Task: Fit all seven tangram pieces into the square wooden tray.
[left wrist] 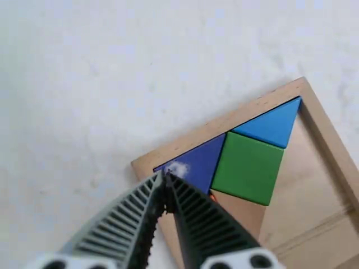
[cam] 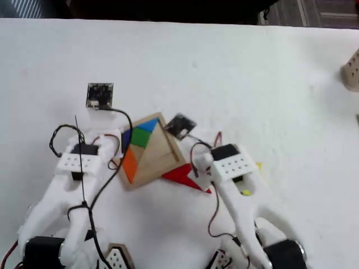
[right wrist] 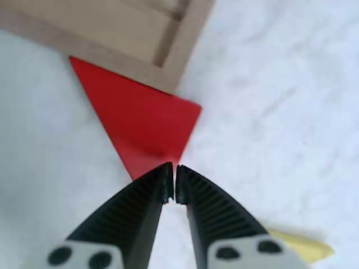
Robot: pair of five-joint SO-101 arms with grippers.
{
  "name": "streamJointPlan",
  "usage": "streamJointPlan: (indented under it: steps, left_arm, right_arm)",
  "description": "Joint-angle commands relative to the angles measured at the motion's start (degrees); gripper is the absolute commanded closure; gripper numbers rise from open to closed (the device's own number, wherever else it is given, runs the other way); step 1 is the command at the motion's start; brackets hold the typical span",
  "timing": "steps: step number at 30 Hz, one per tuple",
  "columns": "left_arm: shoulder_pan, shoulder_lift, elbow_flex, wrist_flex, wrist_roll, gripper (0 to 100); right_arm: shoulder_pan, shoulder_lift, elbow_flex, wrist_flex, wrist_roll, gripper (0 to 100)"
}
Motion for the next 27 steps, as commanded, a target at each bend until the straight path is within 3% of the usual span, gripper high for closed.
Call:
streamJointPlan:
  steps: [1, 7, 9, 13, 15, 20, 27]
  left_arm:
    - [5.05, -0.48, -2.64, -0.79, 0.53, 98]
    - [20.18, -0.48, -2.99, 2.29, 0.53, 95]
    - [25.19, -0.40, -3.08, 4.48, 1.23, 88]
    - [31.43, 0.04, -2.99, 5.89, 10.37, 66]
    - [33.54, 0.04, -3.16, 5.80, 14.24, 60]
    - [36.26, 1.63, -6.77, 4.13, 19.96, 66]
    - [36.88, 20.26, -16.70, 4.75, 24.26, 70]
  right_arm:
    - [6.73, -10.59, 4.48, 0.75, -5.01, 97.9]
    - [21.58, -22.90, 14.07, 1.01, -5.63, 97.9]
    - [25.10, -25.10, 15.03, 0.84, -5.54, 97.9]
    - [28.26, -24.84, 15.56, 0.66, -3.43, 97.9]
    - [28.26, -23.69, 15.74, 0.40, -2.11, 97.9]
    - [28.00, -19.21, 15.65, -2.95, -0.62, 97.9]
    - [26.77, -12.09, 12.40, -4.35, -0.62, 97.9]
